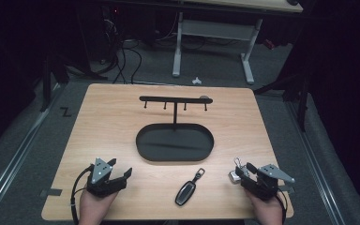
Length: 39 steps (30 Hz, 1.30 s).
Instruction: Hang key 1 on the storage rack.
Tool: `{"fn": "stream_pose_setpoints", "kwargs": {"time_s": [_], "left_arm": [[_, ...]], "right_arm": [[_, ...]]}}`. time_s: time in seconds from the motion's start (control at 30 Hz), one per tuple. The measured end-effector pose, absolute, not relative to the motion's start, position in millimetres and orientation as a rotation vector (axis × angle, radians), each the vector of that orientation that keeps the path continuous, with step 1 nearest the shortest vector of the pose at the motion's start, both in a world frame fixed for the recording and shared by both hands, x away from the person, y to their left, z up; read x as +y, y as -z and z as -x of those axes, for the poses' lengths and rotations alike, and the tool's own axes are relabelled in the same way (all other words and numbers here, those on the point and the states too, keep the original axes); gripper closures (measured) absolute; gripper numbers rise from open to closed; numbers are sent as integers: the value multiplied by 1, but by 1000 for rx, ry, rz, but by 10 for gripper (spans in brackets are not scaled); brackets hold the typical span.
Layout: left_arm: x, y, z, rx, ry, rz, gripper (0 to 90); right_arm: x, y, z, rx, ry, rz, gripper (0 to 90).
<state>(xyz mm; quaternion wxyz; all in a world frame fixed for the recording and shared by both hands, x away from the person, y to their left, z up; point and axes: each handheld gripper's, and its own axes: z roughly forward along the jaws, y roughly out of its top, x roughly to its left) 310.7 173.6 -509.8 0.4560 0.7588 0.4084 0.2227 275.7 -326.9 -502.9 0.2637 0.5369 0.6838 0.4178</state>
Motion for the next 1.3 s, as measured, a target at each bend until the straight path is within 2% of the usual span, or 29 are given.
{"fn": "stream_pose_setpoints", "kwargs": {"time_s": [0.37, 0.4, 0.43, 0.47, 0.87, 0.97, 1.23, 1.3], "left_arm": [[165, 515, -313, 968, -543, -1919, 320], [166, 516, -314, 979, -530, -1911, 317], [166, 516, -314, 979, -530, -1911, 314], [167, 518, -315, 985, -512, -1907, 305], [171, 515, -310, 978, -516, -1879, 308], [172, 514, -308, 969, -517, -1874, 314], [174, 514, -305, 982, -524, -1878, 301], [175, 514, -305, 978, -521, -1878, 301]], "right_arm": [[-328, 504, -273, 1860, -1087, -1450, 466], [-329, 503, -273, 1871, -1091, -1439, 518], [-329, 503, -273, 1871, -1091, -1439, 518], [-328, 502, -274, 1903, -1053, -1460, 557], [-315, 501, -279, 1968, -1051, -1459, 644], [-309, 501, -280, 2009, -1054, -1429, 643], [-273, 501, -278, 2071, -1038, -1267, 572], [-264, 501, -277, 2092, -1057, -1237, 604]]}}
